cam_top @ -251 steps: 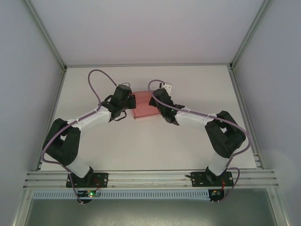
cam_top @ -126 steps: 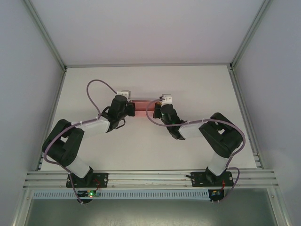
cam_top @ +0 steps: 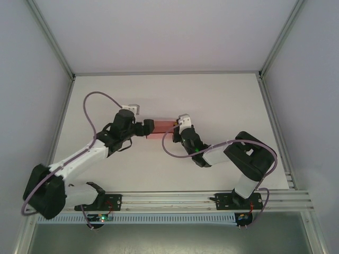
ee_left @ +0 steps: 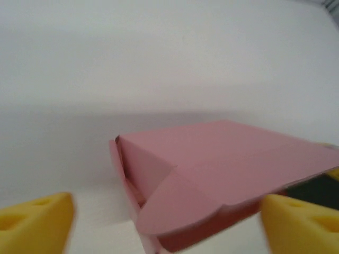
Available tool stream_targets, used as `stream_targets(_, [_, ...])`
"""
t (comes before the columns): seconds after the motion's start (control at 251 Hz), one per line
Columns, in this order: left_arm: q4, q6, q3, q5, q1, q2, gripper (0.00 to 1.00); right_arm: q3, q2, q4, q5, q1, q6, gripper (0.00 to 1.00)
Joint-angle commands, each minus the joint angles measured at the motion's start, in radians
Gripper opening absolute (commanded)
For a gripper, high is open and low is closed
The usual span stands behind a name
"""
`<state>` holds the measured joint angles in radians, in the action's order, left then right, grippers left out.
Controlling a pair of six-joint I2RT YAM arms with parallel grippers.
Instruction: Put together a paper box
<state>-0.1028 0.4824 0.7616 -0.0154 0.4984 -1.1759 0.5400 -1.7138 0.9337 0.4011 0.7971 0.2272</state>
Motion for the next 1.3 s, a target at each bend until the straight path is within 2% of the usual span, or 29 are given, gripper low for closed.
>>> stream_targets(0.0, [-0.219, 0.081, 0.065, 0.056, 0.008, 0.079, 1.00, -0.038, -0.011, -0.008, 0.009, 0.027, -0.084, 0.00])
stream_targets(0.104, [-0.396, 0.211, 0.148, 0.095, -0.008, 0.044, 1.00, -0.032, -0.030, 0.012, 0.035, 0.066, -0.159, 0.00])
stream_targets(0.156, [-0.437, 0.254, 0.179, 0.048, -0.029, 0.004, 1.00, -0.024, -0.038, 0.005, 0.064, 0.084, -0.187, 0.00])
stream_targets(0.235, [-0.400, 0.286, 0.179, -0.054, -0.059, -0.057, 1.00, -0.032, -0.045, 0.038, 0.086, 0.101, -0.202, 0.00])
stream_targets(0.403, [-0.347, 0.319, 0.162, -0.152, -0.106, -0.168, 1.00, -0.053, -0.056, 0.076, 0.084, 0.113, -0.207, 0.00])
stream_targets(0.611, [-0.308, 0.341, 0.097, -0.089, -0.114, -0.211, 0.98, -0.086, -0.057, 0.109, 0.093, 0.141, -0.231, 0.00])
stream_targets(0.666, [-0.250, 0.362, 0.053, -0.115, -0.115, -0.224, 0.92, -0.092, -0.051, 0.108, 0.072, 0.143, -0.229, 0.00])
stream_targets(0.85, [-0.066, 0.418, -0.056, -0.180, -0.114, -0.275, 0.83, -0.092, -0.066, 0.103, 0.040, 0.180, -0.242, 0.05])
stream_targets(0.954, [-0.022, 0.437, -0.087, -0.186, -0.116, -0.286, 0.78, -0.112, -0.047, 0.112, 0.044, 0.189, -0.227, 0.10])
stream_targets(1.022, [-0.015, 0.437, -0.102, -0.180, -0.115, -0.291, 0.72, -0.135, -0.005, 0.107, 0.008, 0.191, -0.224, 0.25])
stream_targets(1.054, [-0.010, 0.437, -0.111, -0.180, -0.115, -0.292, 0.65, -0.144, 0.019, 0.095, -0.005, 0.191, -0.223, 0.32])
stream_targets(1.117, [-0.004, 0.433, -0.123, -0.181, -0.115, -0.296, 0.52, -0.155, 0.083, 0.026, -0.039, 0.191, -0.219, 0.40])
stream_targets(1.189, [0.015, 0.433, -0.137, -0.178, -0.114, -0.300, 0.51, -0.156, 0.162, -0.090, -0.076, 0.191, -0.222, 0.52])
stream_targets(1.297, [0.027, 0.428, -0.142, -0.174, -0.116, -0.310, 0.51, -0.156, 0.268, -0.281, -0.116, 0.191, -0.241, 0.58])
